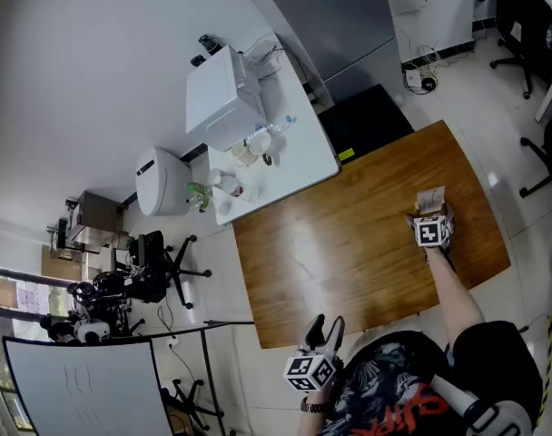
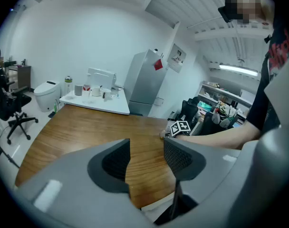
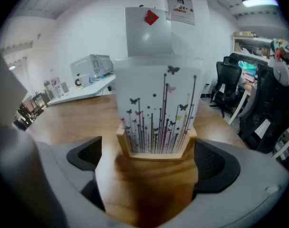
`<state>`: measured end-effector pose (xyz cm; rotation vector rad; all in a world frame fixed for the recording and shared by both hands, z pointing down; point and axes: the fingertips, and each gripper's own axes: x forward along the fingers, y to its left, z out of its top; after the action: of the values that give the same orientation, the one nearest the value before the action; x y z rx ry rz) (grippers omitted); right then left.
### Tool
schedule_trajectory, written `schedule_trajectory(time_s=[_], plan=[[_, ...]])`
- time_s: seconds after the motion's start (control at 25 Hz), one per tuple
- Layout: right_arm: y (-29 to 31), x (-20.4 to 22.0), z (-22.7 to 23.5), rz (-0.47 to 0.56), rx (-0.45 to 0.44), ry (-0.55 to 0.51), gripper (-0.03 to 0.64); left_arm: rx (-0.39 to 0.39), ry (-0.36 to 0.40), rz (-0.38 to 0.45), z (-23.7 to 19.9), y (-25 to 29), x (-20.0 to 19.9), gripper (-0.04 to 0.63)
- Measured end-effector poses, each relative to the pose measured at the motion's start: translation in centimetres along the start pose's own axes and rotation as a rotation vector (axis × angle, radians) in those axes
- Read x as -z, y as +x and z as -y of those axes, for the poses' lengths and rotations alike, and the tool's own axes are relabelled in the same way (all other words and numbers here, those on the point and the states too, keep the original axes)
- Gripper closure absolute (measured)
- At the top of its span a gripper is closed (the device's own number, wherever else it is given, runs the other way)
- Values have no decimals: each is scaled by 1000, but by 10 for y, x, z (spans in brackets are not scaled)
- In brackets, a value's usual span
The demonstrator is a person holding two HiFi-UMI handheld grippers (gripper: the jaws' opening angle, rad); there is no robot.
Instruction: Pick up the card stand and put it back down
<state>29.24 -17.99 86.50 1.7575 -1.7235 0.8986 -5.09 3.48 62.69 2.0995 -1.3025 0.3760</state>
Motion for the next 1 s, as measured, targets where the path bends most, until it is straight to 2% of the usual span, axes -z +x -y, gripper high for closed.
schedule_trajectory(time_s=[0.12, 0.24, 0.36, 0.44, 0.56, 0.72, 0.88, 1.0], plan=[[20, -2, 27, -29, 93, -45, 42, -23, -52, 2, -2, -2, 2, 371], [17, -3, 50, -40, 172, -86, 106, -27, -65, -17, -5, 0, 6, 371], [26, 2, 48, -38, 113, -119, 109, -11, -67, -39, -6, 4, 9, 371], [36, 2, 42, -46, 33, -168, 37, 12, -54, -55, -2, 6, 10, 371], [41, -7, 40, -61, -42, -253, 37, 52, -16, -73, 6, 10, 8, 371], [43, -18, 35, -72, -90, -348, 38, 64, -3, -69, 5, 16, 5, 371], [34, 1, 11, -18, -100, -336, 43, 60, -12, -42, -4, 19, -1, 373], [-1, 7, -14, 51, -93, -314, 44, 73, -2, -13, -5, 23, -8, 373]])
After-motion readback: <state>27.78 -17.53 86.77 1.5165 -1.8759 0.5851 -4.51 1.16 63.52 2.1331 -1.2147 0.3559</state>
